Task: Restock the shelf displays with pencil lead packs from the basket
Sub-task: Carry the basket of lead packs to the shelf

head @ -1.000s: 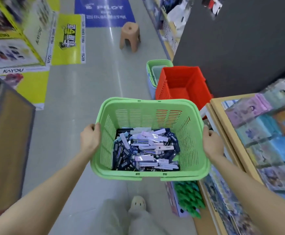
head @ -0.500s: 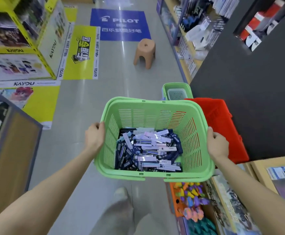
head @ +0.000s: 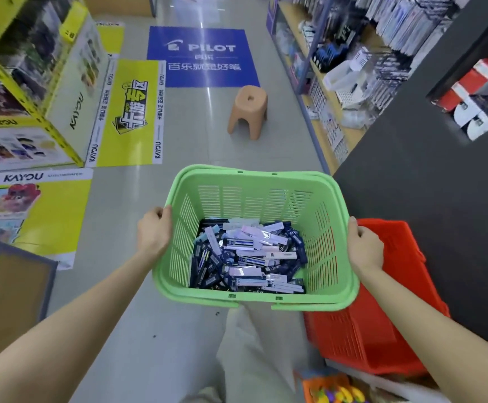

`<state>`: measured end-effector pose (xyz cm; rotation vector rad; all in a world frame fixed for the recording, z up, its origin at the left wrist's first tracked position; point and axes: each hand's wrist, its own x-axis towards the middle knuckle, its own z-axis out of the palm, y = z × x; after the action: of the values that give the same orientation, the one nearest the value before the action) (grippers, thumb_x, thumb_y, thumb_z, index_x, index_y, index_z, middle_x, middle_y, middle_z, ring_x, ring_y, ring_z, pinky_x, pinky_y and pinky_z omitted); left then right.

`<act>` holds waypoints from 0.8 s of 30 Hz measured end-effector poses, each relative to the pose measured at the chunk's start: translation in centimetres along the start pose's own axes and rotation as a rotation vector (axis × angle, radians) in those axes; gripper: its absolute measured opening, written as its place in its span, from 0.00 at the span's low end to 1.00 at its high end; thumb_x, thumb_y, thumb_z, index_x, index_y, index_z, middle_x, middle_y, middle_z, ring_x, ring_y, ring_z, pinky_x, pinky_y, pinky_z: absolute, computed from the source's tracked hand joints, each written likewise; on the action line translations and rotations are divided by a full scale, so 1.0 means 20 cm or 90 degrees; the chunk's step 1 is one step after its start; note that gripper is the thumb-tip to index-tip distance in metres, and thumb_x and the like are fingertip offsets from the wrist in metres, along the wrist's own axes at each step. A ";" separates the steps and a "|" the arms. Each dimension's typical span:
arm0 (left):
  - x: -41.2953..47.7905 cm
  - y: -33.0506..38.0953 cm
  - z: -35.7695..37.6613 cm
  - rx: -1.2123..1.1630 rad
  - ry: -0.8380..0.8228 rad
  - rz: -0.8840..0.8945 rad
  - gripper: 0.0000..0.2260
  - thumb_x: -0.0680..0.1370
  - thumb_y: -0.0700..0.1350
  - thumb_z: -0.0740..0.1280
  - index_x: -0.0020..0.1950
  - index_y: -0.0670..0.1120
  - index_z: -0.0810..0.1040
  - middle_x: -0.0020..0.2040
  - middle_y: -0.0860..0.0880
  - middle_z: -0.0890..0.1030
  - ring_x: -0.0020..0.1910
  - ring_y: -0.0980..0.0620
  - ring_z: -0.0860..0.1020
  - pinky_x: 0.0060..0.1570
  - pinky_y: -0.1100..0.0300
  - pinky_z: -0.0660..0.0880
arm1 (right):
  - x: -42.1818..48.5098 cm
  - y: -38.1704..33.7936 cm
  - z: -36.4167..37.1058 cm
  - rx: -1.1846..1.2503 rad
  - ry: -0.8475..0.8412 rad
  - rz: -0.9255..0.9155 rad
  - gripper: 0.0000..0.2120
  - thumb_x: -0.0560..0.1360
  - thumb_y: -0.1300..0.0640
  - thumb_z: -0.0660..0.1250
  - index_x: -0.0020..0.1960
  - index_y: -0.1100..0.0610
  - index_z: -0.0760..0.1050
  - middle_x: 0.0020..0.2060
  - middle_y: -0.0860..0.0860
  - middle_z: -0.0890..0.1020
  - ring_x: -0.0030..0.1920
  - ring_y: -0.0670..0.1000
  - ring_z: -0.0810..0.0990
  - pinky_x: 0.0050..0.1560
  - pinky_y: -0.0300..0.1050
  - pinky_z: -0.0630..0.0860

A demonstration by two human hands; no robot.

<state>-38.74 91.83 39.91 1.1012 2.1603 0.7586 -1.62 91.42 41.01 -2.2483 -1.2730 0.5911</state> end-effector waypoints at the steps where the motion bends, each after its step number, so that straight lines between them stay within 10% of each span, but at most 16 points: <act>1: 0.08 0.04 0.02 0.006 0.001 -0.002 0.17 0.82 0.47 0.55 0.34 0.42 0.64 0.30 0.46 0.68 0.30 0.49 0.64 0.30 0.54 0.58 | 0.08 -0.05 0.02 0.002 -0.005 0.000 0.25 0.81 0.45 0.50 0.30 0.58 0.63 0.27 0.53 0.71 0.30 0.53 0.69 0.32 0.45 0.63; 24: 2.01 1.07 0.32 -0.025 -0.032 0.072 0.15 0.82 0.48 0.54 0.43 0.40 0.70 0.32 0.48 0.68 0.30 0.52 0.64 0.30 0.56 0.59 | 1.68 -1.18 0.46 0.014 0.066 0.045 0.28 0.81 0.46 0.51 0.34 0.66 0.70 0.31 0.57 0.74 0.37 0.59 0.74 0.34 0.49 0.64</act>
<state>-42.82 137.54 41.04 1.2162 2.0472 0.8121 -6.78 133.18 43.57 -2.2814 -1.1359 0.5049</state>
